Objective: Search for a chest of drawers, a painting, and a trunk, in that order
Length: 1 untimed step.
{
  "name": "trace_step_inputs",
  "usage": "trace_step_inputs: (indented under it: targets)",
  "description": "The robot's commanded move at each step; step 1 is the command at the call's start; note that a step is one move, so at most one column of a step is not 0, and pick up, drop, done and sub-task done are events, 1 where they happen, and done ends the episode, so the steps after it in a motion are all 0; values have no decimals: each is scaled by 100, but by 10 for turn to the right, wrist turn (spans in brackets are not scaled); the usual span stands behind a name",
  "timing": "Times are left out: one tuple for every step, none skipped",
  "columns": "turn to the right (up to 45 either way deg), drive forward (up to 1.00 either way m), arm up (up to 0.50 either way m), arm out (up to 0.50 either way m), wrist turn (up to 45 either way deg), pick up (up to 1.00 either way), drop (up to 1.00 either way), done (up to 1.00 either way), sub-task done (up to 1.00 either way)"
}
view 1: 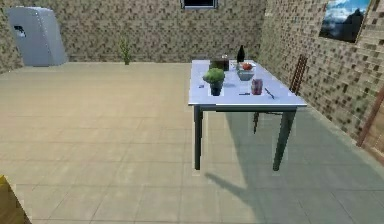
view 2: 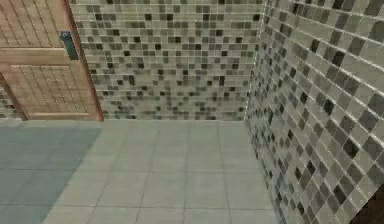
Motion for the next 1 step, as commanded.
trace_step_inputs:
  targets:
    - [-30,0,0,0,0,0,0,0,0]
